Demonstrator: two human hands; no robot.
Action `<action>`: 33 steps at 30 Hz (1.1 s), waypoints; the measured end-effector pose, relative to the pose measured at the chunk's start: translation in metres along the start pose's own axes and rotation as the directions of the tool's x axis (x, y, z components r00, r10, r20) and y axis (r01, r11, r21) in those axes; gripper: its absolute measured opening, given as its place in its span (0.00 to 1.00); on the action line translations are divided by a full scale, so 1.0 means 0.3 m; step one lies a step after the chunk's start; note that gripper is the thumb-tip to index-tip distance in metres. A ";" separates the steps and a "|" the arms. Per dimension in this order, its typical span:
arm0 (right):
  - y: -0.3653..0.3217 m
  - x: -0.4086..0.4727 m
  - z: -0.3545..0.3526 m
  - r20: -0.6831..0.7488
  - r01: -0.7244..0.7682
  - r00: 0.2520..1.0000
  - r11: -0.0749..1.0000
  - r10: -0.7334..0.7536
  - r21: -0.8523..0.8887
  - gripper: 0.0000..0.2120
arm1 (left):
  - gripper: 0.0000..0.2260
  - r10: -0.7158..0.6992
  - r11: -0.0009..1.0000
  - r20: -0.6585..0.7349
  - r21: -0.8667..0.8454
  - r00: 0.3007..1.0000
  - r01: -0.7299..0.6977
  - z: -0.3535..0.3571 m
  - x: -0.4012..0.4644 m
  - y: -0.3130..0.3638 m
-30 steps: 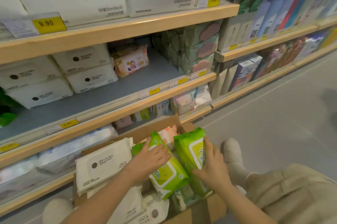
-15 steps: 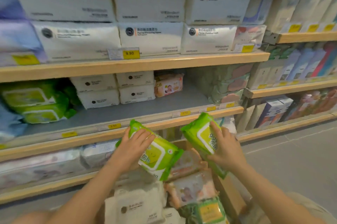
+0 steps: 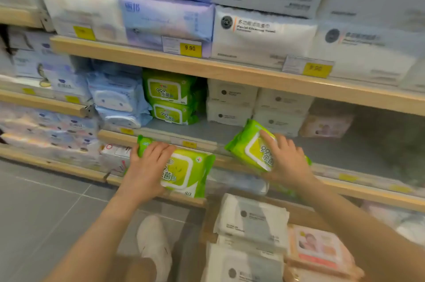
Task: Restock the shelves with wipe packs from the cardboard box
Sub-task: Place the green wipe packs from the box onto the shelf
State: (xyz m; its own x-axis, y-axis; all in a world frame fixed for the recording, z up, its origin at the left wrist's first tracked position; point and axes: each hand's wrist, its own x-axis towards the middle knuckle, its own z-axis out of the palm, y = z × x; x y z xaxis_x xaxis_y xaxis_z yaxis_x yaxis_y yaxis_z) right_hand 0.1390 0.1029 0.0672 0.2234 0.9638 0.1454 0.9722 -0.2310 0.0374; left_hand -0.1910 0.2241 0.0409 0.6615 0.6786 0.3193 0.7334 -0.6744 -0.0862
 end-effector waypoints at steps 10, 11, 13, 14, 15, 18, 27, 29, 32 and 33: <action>-0.330 0.507 0.043 -0.015 0.268 0.961 0.943 -0.277 -0.199 0.50 | 0.47 -0.284 0.959 -0.094 -0.046 0.954 0.281 0.061 -0.030 -0.235; -0.346 0.548 0.057 -0.011 0.278 0.958 0.936 -0.287 -0.215 0.51 | 0.47 -0.287 0.958 -0.101 -0.054 0.953 0.283 0.068 -0.034 -0.243; -0.369 0.612 0.084 -0.008 0.289 0.954 0.923 -0.301 -0.255 0.50 | 0.47 -0.284 0.958 -0.117 -0.076 0.952 0.277 0.081 -0.037 -0.257; -0.377 0.634 0.096 -0.004 0.299 0.950 0.913 -0.313 -0.276 0.50 | 0.47 -0.284 0.958 -0.116 -0.082 0.952 0.276 0.085 -0.037 -0.260; -0.381 0.650 0.111 0.003 0.311 0.946 0.903 -0.324 -0.296 0.49 | 0.47 -0.284 0.958 -0.108 -0.082 0.953 0.276 0.090 -0.037 -0.262; -0.368 0.659 0.158 0.039 0.336 0.939 0.891 -0.341 -0.304 0.50 | 0.47 -0.277 0.960 -0.086 -0.071 0.957 0.271 0.099 -0.036 -0.269; -0.269 0.641 0.107 0.156 0.295 0.934 0.942 -0.320 0.162 0.41 | 0.45 -0.273 0.957 -0.071 -0.118 0.959 0.264 0.082 -0.003 -0.219; -0.226 0.616 0.131 0.208 0.087 0.968 0.962 -0.143 0.258 0.41 | 0.45 -0.274 0.956 -0.067 -0.126 0.959 0.264 0.077 0.001 -0.208; -0.211 0.586 0.181 0.191 -0.002 0.980 0.955 -0.057 0.298 0.36 | 0.45 -0.270 0.957 -0.064 -0.125 0.961 0.260 0.073 0.002 -0.202; -0.220 0.585 0.184 0.161 0.007 0.985 0.952 -0.059 0.307 0.35 | 0.45 -0.270 0.957 -0.065 -0.125 0.961 0.260 0.073 0.002 -0.203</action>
State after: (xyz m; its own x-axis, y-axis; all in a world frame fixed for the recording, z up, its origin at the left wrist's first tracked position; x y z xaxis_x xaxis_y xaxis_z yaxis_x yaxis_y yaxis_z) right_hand 0.1178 0.2946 0.0356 0.1736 0.9846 -0.0184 0.9483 -0.1722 -0.2668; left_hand -0.2318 0.2720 0.0258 0.4274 0.8148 0.3916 0.8547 -0.5054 0.1187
